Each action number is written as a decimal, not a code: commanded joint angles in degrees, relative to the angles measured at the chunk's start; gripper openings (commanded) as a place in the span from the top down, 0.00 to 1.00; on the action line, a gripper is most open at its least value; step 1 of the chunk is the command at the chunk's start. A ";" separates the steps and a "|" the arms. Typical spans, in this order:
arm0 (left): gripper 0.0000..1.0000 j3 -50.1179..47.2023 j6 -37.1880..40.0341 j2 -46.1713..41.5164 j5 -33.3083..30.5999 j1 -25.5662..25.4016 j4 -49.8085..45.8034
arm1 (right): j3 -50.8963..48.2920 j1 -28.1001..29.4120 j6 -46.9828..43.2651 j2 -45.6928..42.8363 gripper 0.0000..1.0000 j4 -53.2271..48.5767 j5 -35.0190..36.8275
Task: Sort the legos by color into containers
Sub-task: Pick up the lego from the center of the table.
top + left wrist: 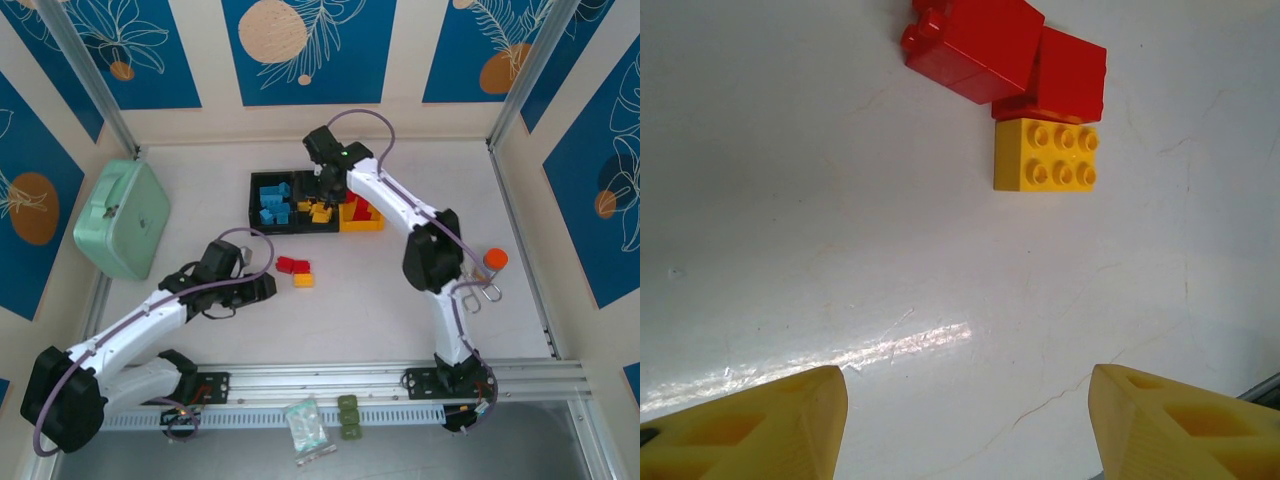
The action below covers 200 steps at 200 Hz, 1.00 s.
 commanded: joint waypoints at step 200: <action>0.30 29.67 3.64 39.28 -16.78 -13.73 -6.83 | -78.33 0.74 14.81 -70.48 0.27 18.83 -6.42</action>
